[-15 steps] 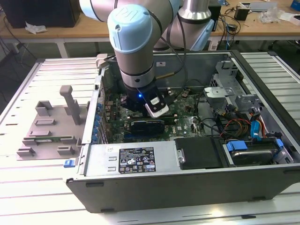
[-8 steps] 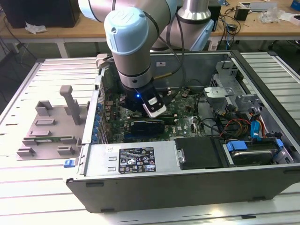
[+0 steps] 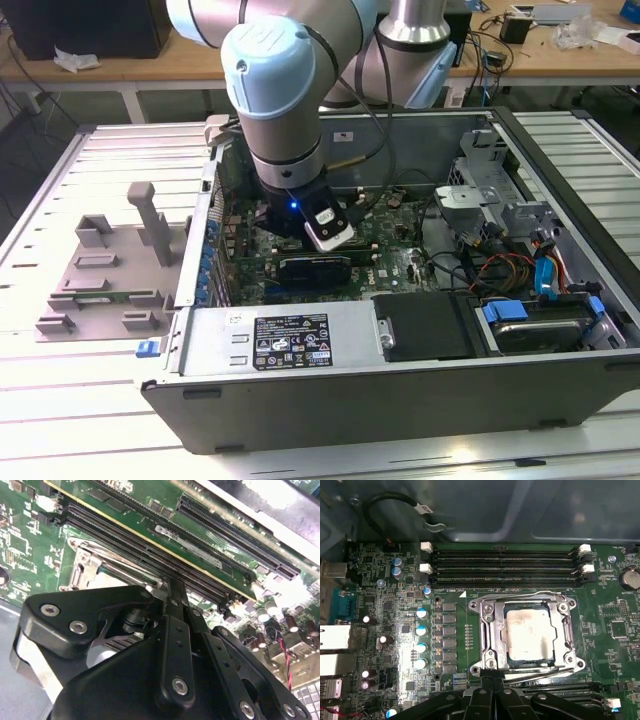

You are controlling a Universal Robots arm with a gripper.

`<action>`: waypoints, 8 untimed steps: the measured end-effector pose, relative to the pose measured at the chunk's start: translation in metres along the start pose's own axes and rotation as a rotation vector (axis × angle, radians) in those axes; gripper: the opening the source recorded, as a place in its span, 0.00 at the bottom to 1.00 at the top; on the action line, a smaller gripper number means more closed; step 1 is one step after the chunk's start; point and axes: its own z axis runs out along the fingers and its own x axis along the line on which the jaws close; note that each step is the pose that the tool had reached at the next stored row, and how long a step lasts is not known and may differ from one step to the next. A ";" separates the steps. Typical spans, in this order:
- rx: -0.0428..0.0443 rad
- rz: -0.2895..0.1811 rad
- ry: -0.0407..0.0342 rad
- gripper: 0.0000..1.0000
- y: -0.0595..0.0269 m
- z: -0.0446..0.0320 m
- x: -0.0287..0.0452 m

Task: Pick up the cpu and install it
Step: 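Install the second cpu locking lever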

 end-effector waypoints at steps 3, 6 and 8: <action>0.0001 0.000 0.0000 0.11 0.0013 -0.0054 -0.0005; 0.0001 0.001 0.0001 0.11 -0.0013 -0.0070 -0.0009; 0.0002 0.001 0.0001 0.11 -0.0036 -0.0075 -0.0009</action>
